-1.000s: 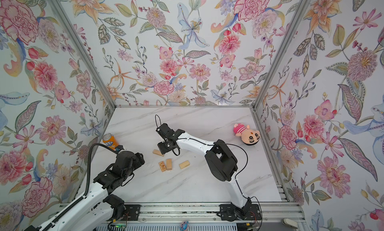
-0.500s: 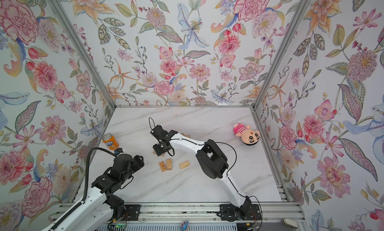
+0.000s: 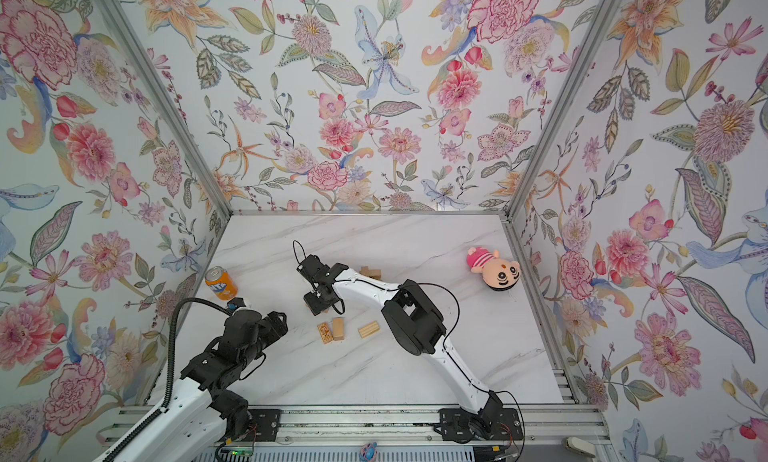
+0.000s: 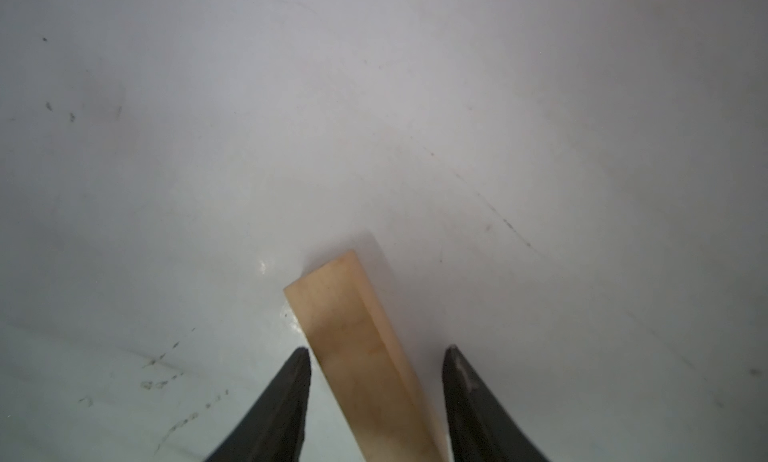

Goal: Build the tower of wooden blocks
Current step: 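Lower the right gripper and close it on the loose wooden block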

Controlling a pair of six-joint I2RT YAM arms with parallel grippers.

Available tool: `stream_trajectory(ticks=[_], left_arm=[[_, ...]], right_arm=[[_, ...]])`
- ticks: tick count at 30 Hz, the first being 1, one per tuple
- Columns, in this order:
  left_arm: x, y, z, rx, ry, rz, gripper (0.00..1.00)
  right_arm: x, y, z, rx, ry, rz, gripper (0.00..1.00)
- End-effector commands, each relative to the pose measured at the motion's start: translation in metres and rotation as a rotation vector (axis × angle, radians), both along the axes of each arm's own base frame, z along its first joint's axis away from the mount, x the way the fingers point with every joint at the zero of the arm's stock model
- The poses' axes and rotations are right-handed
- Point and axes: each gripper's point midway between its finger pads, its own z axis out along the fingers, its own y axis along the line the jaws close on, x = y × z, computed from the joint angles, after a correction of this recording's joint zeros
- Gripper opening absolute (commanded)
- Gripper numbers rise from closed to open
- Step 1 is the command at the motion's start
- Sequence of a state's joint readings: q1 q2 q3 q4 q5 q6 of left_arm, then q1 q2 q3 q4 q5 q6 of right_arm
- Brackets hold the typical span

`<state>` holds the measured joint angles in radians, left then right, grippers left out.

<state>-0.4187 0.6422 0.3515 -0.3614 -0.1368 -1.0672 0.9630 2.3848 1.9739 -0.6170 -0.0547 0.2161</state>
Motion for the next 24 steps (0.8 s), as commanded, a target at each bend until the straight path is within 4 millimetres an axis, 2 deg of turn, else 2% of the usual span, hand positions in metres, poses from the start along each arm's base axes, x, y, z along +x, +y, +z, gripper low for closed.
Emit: stream_trajectory(ticks=[1, 6, 14, 20, 24], left_arm=[[-0.003, 0.003, -0.005, -0.004, 0.016, 0.010, 0.80], [-0.003, 0.003, -0.003, -0.008, 0.011, 0.008, 0.80], [-0.002, 0.003, 0.000, -0.016, 0.000, 0.005, 0.80], [-0.001, 0.002, 0.005, -0.019, -0.015, -0.004, 0.80], [0.001, -0.001, 0.009, -0.017, -0.021, -0.021, 0.80]], right_arm=[[-0.002, -0.003, -0.010, -0.045, 0.001, 0.013, 0.53], [0.000, -0.006, -0.016, -0.076, -0.001, 0.001, 0.42], [0.000, -0.013, -0.019, -0.109, -0.013, -0.008, 0.43], [0.001, -0.017, -0.017, -0.112, -0.013, -0.031, 0.28], [0.004, -0.016, -0.008, -0.098, -0.021, -0.048, 0.26]])
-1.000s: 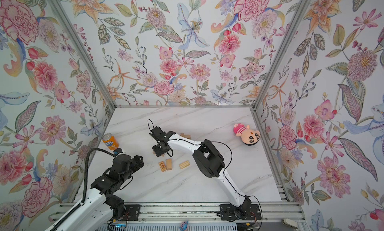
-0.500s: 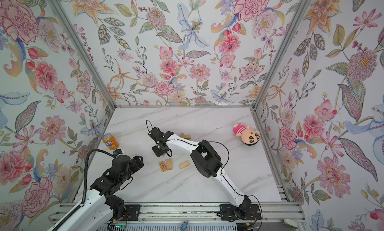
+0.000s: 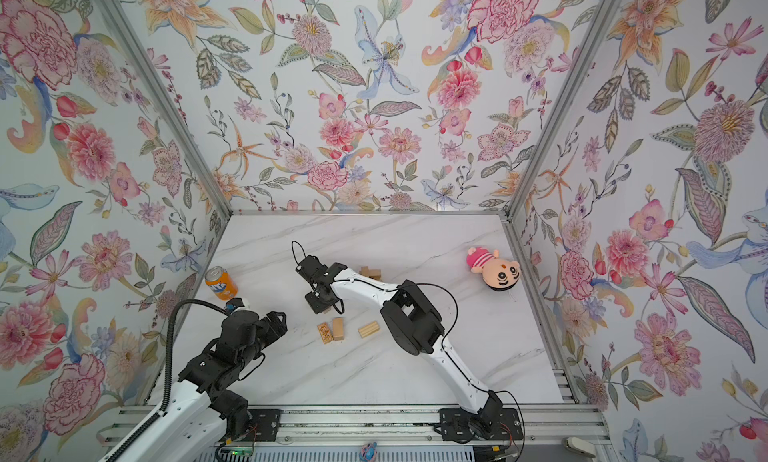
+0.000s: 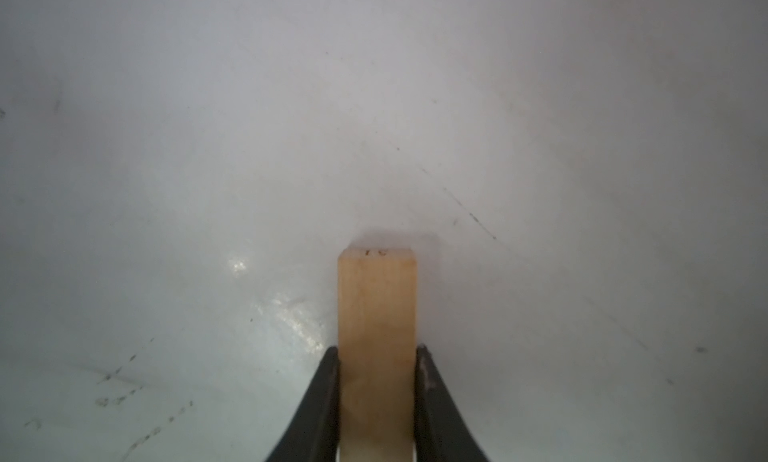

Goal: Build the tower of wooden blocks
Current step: 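Lower the right gripper and close it on the loose wooden block, then lift the block with the right gripper and carry it to the structure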

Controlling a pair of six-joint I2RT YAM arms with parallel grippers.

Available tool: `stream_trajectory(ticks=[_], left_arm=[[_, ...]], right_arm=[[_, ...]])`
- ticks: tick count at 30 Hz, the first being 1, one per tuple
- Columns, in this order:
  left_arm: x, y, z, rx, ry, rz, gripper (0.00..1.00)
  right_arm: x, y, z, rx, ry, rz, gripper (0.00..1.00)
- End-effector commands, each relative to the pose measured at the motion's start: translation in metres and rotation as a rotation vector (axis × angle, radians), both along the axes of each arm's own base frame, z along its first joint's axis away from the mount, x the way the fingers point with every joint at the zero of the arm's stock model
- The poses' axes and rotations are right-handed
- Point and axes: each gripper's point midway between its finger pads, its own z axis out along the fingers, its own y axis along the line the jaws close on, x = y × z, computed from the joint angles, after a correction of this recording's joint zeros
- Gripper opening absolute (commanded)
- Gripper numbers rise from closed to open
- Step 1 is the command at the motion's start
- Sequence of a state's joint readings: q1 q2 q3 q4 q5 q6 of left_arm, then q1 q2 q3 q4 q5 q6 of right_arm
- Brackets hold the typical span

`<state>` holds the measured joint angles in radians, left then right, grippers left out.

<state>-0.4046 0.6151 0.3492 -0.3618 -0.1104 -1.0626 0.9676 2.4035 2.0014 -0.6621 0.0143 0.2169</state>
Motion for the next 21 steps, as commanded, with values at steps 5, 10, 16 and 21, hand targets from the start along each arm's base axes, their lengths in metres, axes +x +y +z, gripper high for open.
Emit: stream_trajectory(ticks=[5, 10, 16, 21], left_arm=[[0.008, -0.008, 0.011, 0.024, -0.016, -0.069, 0.81], [0.015, -0.014, 0.018, 0.067, -0.017, -0.120, 0.86], [0.021, -0.011, 0.035, 0.107, -0.048, -0.122, 0.87], [0.025, -0.013, 0.043, 0.120, -0.063, -0.140, 0.88]], right_arm=[[0.005, -0.007, 0.015, 0.001, -0.009, -0.041, 0.24], [0.015, -0.008, 0.033, 0.053, 0.002, -0.072, 0.23], [0.027, -0.015, 0.058, 0.094, -0.021, -0.102, 0.23], [0.036, -0.025, 0.086, 0.128, -0.053, -0.126, 0.22]])
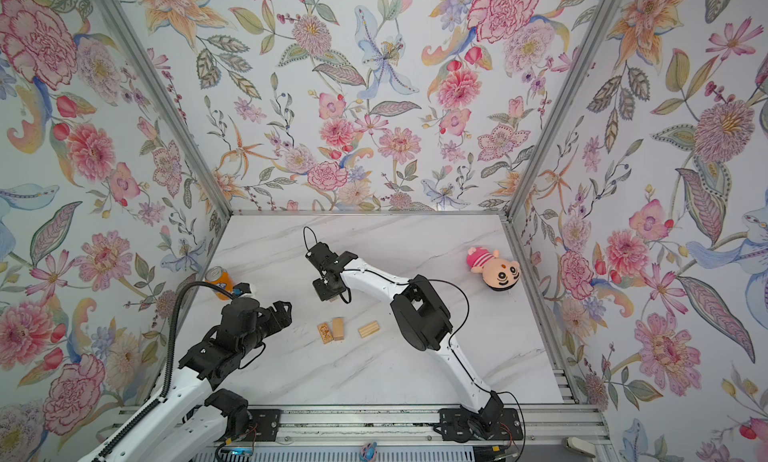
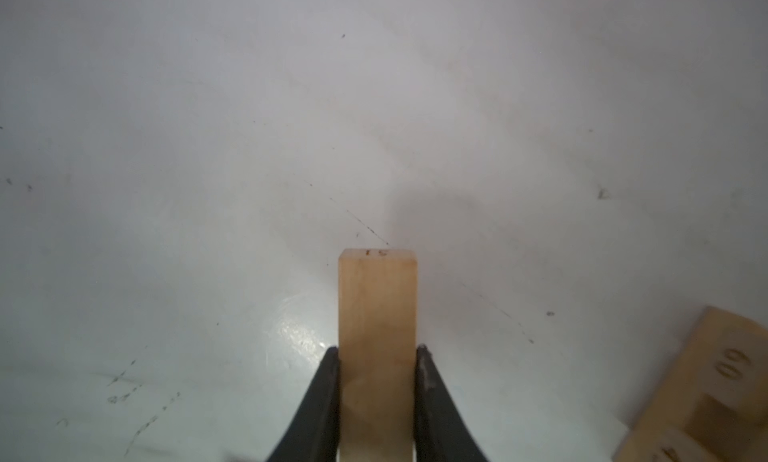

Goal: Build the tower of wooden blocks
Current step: 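Lift the block with the right gripper and carry it to the structure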

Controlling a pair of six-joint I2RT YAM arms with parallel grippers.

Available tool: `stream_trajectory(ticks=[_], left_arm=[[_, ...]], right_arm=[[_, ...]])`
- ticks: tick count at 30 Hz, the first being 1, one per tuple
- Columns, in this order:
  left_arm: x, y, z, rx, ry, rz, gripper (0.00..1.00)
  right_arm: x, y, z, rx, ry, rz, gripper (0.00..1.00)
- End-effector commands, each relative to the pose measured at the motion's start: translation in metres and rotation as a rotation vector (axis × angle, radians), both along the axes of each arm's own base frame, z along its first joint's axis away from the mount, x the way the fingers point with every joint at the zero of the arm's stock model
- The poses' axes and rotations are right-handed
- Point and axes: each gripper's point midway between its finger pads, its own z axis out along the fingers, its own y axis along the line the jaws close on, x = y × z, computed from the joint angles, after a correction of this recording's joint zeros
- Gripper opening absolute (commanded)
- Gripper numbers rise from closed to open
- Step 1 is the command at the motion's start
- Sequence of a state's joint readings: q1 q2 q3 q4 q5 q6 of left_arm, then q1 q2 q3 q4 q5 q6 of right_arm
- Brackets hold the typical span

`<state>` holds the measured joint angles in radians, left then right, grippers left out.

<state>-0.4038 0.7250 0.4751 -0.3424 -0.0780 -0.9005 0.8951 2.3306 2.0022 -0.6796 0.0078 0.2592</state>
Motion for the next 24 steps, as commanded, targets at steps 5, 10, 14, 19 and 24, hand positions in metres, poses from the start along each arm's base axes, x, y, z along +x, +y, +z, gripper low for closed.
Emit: stream_trajectory(ticks=[5, 10, 14, 19, 24], left_arm=[[0.010, -0.010, 0.014, 0.014, -0.025, -0.068, 0.89], [0.015, -0.024, 0.022, -0.016, -0.047, -0.110, 0.90], [0.018, -0.048, 0.025, -0.026, -0.053, -0.171, 0.91], [0.021, -0.096, 0.027, 0.005, -0.051, -0.287, 0.91], [0.028, -0.138, 0.025, 0.061, -0.033, -0.383, 0.91]], right_arm=[[0.013, -0.021, 0.084, 0.095, -0.097, -0.055, 0.22], [0.022, -0.053, 0.114, 0.106, -0.143, -0.106, 0.22], [0.027, -0.086, 0.124, 0.090, -0.163, -0.165, 0.22], [0.029, -0.124, 0.120, 0.056, -0.158, -0.235, 0.22], [0.028, -0.151, 0.106, 0.036, -0.133, -0.293, 0.22]])
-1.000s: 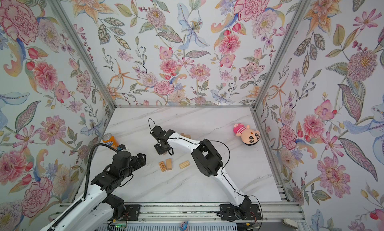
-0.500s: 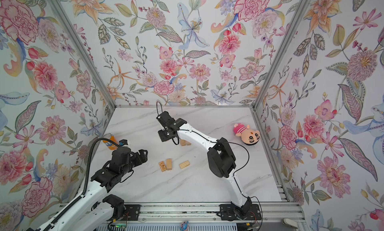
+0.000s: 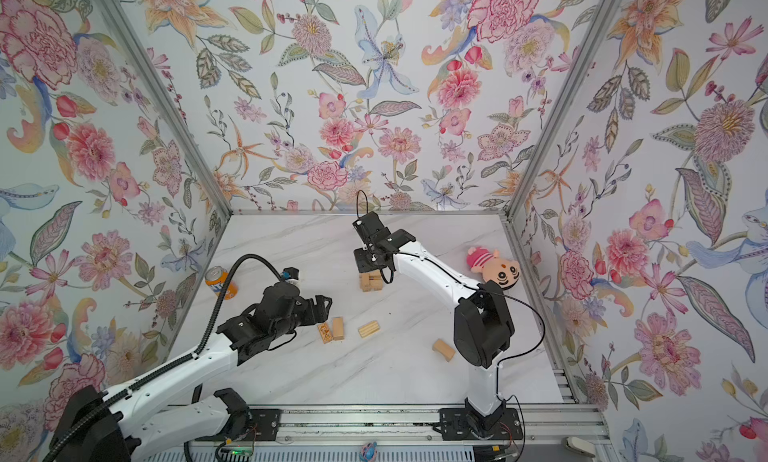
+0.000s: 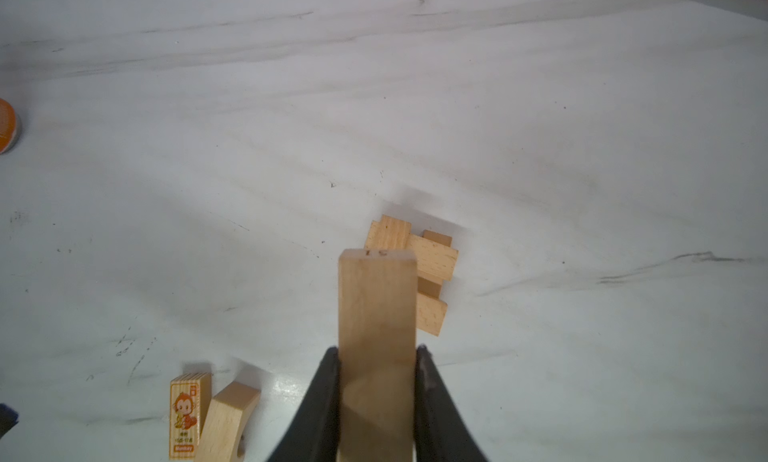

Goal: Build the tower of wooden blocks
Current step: 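Lift the block with the right gripper and carry it to the structure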

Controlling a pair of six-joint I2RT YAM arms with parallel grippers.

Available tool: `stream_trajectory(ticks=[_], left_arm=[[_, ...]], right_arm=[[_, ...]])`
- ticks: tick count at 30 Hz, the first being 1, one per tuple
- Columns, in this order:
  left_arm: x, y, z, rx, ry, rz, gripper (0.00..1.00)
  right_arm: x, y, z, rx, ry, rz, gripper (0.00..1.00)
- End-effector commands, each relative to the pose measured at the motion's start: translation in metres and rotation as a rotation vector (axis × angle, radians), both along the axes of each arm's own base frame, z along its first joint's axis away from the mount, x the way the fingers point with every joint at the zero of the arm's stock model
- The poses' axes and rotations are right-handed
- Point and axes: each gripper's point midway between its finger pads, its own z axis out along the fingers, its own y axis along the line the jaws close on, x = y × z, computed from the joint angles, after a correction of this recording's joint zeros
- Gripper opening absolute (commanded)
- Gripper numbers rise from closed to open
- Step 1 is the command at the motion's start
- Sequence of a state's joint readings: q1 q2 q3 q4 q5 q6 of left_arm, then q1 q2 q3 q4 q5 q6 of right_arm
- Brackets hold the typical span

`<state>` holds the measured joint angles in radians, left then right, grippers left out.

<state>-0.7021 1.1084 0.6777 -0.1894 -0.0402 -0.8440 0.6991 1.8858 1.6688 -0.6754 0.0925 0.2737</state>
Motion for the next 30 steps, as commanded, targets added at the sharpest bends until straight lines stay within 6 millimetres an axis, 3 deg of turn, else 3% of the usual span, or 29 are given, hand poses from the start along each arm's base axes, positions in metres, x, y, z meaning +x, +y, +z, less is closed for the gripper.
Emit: stream_trajectory(ticks=[1, 7, 8, 10, 18, 30], left_arm=[[0.012, -0.021, 0.015, 0.021, -0.056, -0.033, 0.91], [0.023, -0.033, 0.022, 0.033, -0.075, -0.045, 0.90], [0.025, -0.032, 0.023, 0.036, -0.080, -0.040, 0.90], [0.026, -0.033, 0.023, 0.038, -0.084, -0.040, 0.90], [0.029, -0.044, 0.015, 0.039, -0.063, -0.076, 0.90], [0.030, -0.045, 0.014, 0.045, -0.067, -0.080, 0.90]], right_arm=[[-0.004, -0.019, 0.001, 0.002, 0.002, -0.053, 0.22], [-0.009, -0.031, -0.018, 0.018, 0.044, -0.077, 0.22], [-0.001, -0.043, -0.022, 0.018, 0.050, -0.110, 0.22], [0.000, -0.043, -0.028, 0.021, 0.063, -0.114, 0.22], [0.006, -0.037, -0.053, 0.011, 0.111, -0.124, 0.23], [0.018, -0.024, -0.071, 0.026, 0.150, -0.148, 0.24]])
